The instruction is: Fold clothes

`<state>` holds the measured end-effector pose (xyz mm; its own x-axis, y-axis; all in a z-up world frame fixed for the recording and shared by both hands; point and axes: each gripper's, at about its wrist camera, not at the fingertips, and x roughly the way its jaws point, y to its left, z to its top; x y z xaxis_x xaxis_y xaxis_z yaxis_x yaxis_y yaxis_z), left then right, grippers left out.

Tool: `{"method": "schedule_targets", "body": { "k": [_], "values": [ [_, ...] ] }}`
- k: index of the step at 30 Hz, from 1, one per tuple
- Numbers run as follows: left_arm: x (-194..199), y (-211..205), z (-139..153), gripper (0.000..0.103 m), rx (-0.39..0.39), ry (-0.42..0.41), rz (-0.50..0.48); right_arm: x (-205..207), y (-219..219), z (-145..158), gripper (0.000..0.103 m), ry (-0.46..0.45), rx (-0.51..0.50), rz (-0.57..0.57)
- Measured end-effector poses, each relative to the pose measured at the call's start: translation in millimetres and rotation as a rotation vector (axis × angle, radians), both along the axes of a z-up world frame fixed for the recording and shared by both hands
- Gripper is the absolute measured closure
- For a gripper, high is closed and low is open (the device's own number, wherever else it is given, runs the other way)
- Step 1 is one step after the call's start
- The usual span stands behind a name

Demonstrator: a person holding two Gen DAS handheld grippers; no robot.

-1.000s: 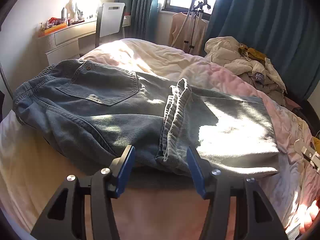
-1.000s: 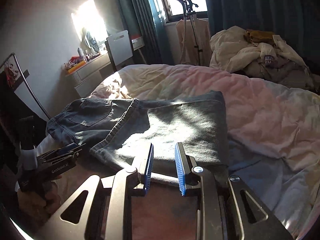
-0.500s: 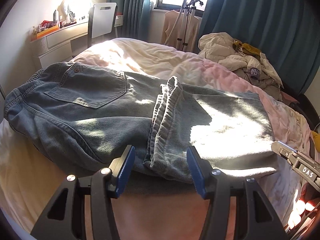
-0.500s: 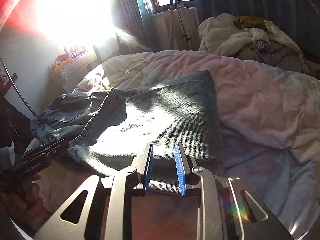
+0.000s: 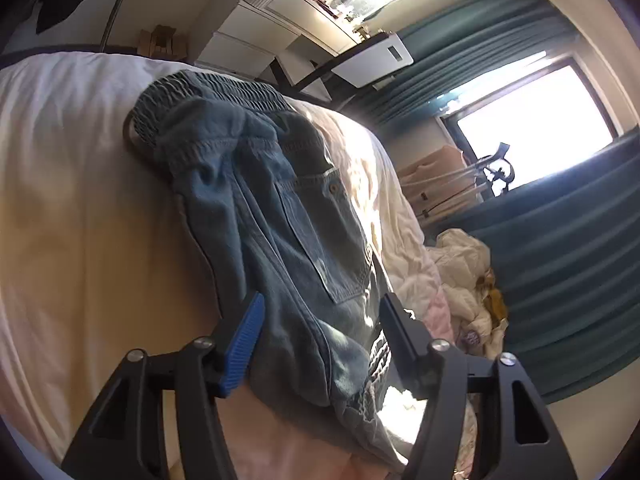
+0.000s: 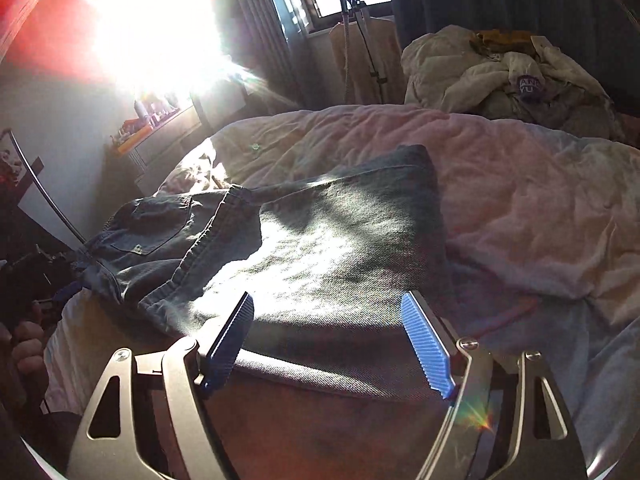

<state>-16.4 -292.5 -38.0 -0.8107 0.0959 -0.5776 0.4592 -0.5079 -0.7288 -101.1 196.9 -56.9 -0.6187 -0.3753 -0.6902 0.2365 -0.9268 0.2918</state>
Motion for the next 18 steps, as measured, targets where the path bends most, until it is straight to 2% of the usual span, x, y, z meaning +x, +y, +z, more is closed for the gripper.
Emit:
{"method": "schedule_targets", "body": {
  "k": [4,7,11,13,18],
  "values": [
    [12,-38,-10,0.026,0.012,-0.010,0.077,-1,-2,-2,0.025,-0.015,-0.017,0.009],
    [5,-61,-27,0.024,0.065,-0.006,0.091,-1,-3,-3,0.025,-0.023,-0.029,0.011],
    [-20,-84,-55,0.024,0.178,-0.007,0.078,-4,-5,-6,0.025,-0.034,-0.023,0.007],
    [-28,-90,-68,0.024,0.207,-0.025,0.121,-6,-4,-9,0.025,-0.049,-0.029,0.000],
    [-45,-106,-81,0.028,0.140,-0.053,0.173,-9,-2,-12,0.025,-0.060,-0.035,-0.011]
  ]
}}
